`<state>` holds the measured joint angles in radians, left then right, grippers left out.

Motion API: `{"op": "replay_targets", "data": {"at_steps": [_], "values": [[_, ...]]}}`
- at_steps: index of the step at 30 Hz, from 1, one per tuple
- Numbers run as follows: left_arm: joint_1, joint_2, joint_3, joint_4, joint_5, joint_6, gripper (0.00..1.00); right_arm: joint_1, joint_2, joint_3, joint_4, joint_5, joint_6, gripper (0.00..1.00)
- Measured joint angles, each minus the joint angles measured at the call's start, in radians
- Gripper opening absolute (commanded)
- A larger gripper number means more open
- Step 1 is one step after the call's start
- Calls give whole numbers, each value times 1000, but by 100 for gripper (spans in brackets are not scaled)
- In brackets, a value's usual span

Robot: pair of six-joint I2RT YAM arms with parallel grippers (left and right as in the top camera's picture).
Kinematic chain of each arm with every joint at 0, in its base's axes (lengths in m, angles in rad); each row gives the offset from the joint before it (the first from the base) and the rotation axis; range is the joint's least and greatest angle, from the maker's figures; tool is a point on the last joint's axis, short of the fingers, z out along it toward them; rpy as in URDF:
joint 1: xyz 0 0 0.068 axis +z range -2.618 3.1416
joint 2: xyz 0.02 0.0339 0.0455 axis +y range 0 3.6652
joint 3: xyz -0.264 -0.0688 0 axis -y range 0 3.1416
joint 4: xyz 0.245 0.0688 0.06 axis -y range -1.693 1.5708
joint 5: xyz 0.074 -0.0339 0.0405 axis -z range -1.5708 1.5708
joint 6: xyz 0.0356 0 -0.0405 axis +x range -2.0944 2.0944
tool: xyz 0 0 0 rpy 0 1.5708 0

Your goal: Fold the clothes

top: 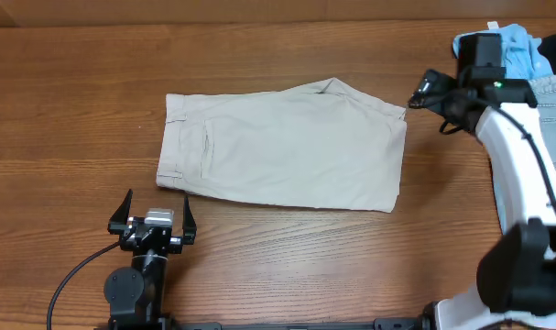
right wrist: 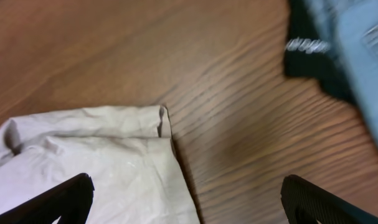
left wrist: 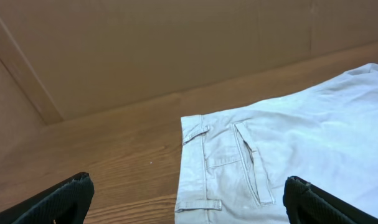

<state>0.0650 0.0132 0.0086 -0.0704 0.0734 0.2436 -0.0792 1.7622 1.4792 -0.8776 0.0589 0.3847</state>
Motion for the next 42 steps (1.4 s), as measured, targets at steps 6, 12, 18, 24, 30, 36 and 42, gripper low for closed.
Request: {"op": "replay_targets", "data": {"at_steps": [6, 12, 18, 24, 30, 36, 42], "values": [[0, 0, 0, 0, 0, 0, 100, -23, 146, 0, 24, -157, -51, 98], [0, 0, 0, 0, 0, 0, 100, -14, 219, 0, 16, -212, -79, 96], [0, 0, 0, 0, 0, 0, 100, -11, 265, 0, -15, -233, -111, 96], [0, 0, 0, 0, 0, 0, 100, 11, 274, 0, -64, -244, -171, 95], [0, 0, 0, 0, 0, 0, 100, 29, 298, 0, -61, -254, -186, 90], [0, 0, 0, 0, -3, 0, 100, 41, 330, 2, -31, -255, -192, 64], [0, 0, 0, 0, -3, 0, 100, 53, 336, 1, 17, -258, -201, 12]]}}
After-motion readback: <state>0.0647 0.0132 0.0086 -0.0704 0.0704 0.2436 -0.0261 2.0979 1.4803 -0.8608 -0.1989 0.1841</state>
